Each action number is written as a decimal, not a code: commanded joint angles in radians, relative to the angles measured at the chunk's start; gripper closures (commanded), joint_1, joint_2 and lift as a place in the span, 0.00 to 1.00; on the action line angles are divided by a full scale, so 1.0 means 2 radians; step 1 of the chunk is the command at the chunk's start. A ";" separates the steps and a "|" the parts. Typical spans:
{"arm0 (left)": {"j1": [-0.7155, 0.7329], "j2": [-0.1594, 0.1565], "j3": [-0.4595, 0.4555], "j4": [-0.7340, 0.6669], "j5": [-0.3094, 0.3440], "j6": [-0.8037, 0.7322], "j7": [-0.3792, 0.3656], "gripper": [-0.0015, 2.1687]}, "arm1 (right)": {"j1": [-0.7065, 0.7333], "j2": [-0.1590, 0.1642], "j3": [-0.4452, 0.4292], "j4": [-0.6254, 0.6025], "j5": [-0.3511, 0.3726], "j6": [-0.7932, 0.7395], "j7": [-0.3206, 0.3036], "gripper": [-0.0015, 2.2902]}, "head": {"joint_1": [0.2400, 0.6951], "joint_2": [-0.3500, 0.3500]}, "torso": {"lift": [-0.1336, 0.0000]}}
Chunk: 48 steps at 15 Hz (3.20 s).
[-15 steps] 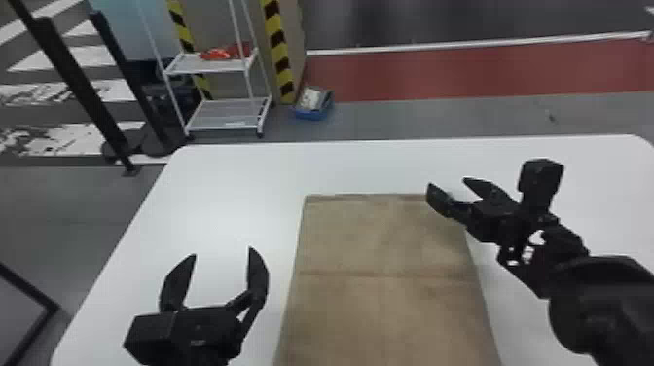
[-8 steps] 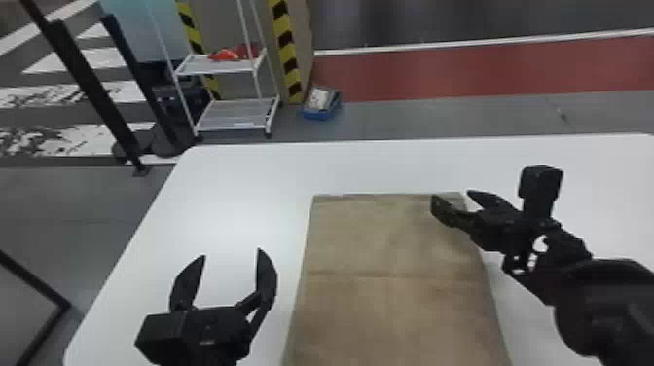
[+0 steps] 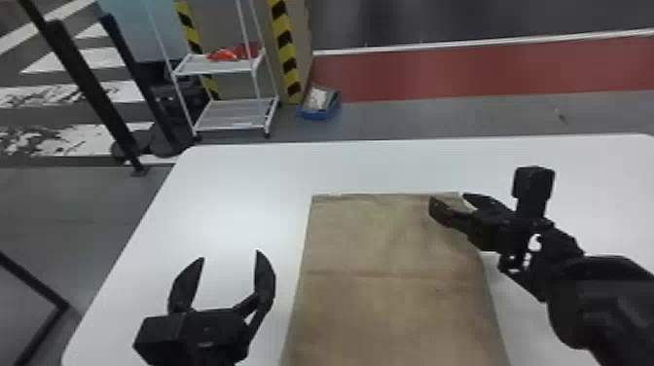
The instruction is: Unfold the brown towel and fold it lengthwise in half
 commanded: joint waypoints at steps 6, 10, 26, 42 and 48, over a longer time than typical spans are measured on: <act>0.001 0.000 0.000 -0.001 0.000 -0.001 0.000 0.05 | -0.005 0.002 0.001 0.009 -0.001 0.001 0.001 0.15 | 1.00 0.77 | 0.08; 0.001 0.000 0.000 0.000 0.001 -0.001 -0.001 0.05 | -0.005 0.002 0.001 0.009 -0.005 0.001 0.001 0.15 | 1.00 0.77 | 0.08; 0.005 0.000 0.000 -0.001 0.001 -0.007 -0.001 0.05 | 0.001 0.007 0.014 -0.003 -0.007 -0.002 0.007 0.18 | 1.00 0.80 | 0.08; 0.007 0.000 0.000 -0.001 0.001 -0.009 -0.001 0.05 | -0.015 0.013 0.031 -0.003 0.019 0.060 0.000 0.24 | 1.00 0.83 | 0.08; 0.007 0.000 0.000 -0.001 0.001 -0.009 -0.001 0.05 | -0.009 0.013 0.031 -0.003 0.016 0.047 0.001 0.34 | 1.00 0.84 | 0.08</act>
